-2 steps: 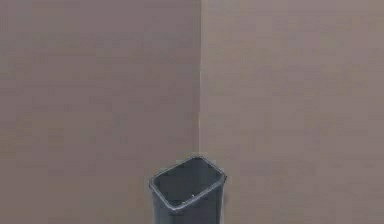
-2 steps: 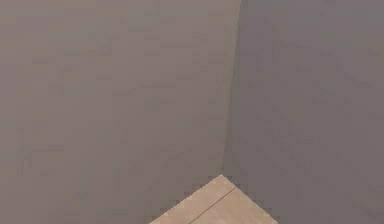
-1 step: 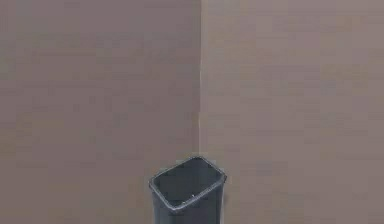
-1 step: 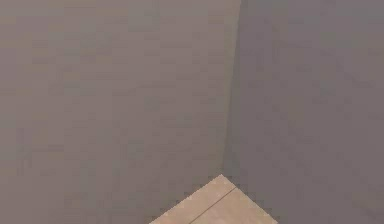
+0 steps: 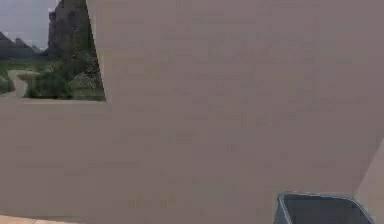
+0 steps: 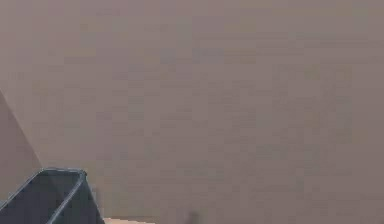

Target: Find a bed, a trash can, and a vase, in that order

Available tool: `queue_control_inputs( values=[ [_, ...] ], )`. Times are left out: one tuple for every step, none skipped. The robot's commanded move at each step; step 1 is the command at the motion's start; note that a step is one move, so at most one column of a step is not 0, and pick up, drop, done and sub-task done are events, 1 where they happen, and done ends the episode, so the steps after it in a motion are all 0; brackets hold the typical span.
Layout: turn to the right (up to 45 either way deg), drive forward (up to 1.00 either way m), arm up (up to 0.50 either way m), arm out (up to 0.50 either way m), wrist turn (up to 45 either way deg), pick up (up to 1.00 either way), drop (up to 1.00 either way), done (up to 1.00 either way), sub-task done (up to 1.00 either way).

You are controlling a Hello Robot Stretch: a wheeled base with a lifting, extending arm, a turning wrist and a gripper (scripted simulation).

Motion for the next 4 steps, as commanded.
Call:
queue_control_inputs(
  values=[
    [-45.0, 0.0, 0.0, 0.0, 0.0, 0.0, 0.0, 0.0, 0.0],
    [-45.0, 0.0, 0.0, 0.0, 0.0, 0.0, 0.0, 0.0, 0.0],
    [-30.0, 0.0, 0.0, 0.0, 0.0, 0.0, 0.0, 0.0, 0.0],
    [0.0, 0.7, 0.0, 0.0, 0.0, 0.0, 0.0, 0.0, 0.0]
  ],
)
